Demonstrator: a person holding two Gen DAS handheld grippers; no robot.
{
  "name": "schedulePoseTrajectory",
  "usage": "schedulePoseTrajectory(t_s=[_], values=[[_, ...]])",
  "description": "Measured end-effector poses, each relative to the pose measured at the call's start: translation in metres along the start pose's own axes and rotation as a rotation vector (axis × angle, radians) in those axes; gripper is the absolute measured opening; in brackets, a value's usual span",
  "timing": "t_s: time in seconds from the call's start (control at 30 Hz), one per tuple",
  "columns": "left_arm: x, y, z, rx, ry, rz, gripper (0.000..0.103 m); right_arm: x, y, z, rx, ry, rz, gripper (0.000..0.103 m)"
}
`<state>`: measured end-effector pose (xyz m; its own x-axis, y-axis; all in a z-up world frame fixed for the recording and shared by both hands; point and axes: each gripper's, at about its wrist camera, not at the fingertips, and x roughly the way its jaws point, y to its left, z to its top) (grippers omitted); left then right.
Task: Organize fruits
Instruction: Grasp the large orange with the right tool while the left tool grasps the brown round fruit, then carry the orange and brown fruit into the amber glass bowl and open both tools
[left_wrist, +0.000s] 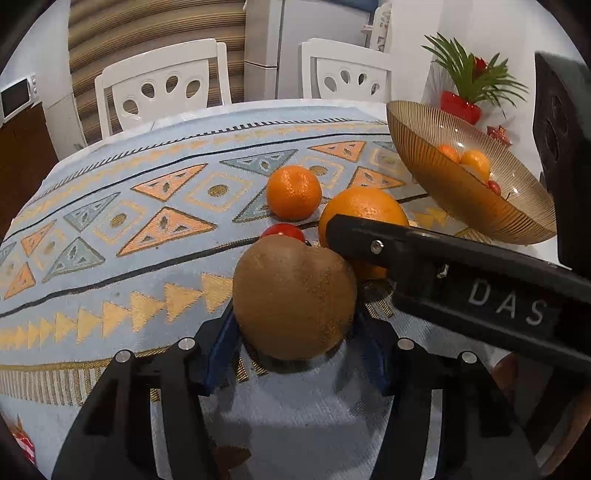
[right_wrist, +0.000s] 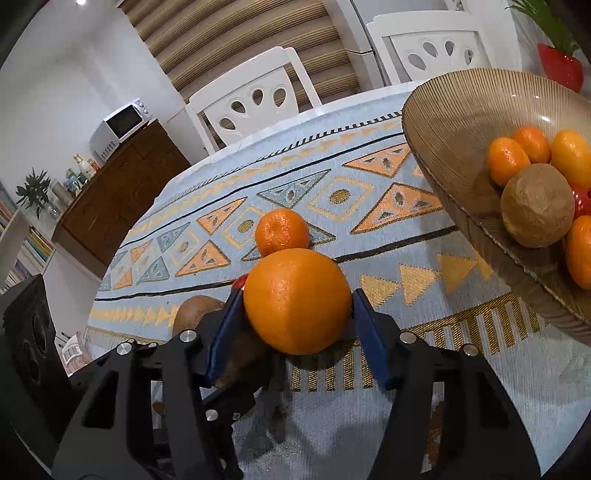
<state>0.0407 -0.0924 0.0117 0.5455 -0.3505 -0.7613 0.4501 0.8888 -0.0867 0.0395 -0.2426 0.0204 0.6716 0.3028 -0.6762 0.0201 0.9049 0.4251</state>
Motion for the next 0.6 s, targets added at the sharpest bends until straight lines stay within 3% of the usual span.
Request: schedulePoseTrajectory(t_s=[0.33, 0.5, 0.6], values=[[-0.012, 0.015, 0.0, -0.075, -0.062, -0.042, 0.056, -0.016, -0.001, -0.001, 0.003, -0.048, 0.069, 0.06], [-0.027, 0.006, -0.001, -0.049, -0.108, -0.051, 0.056, -0.047, -0.003, -0.007, 0.006, -0.096, 0.107, 0.06], [-0.037, -0.002, 0.005, -0.054, -0.11, -0.094, 0.056, -0.076, -0.004, -0.007, -0.02, -0.131, 0.107, 0.06]])
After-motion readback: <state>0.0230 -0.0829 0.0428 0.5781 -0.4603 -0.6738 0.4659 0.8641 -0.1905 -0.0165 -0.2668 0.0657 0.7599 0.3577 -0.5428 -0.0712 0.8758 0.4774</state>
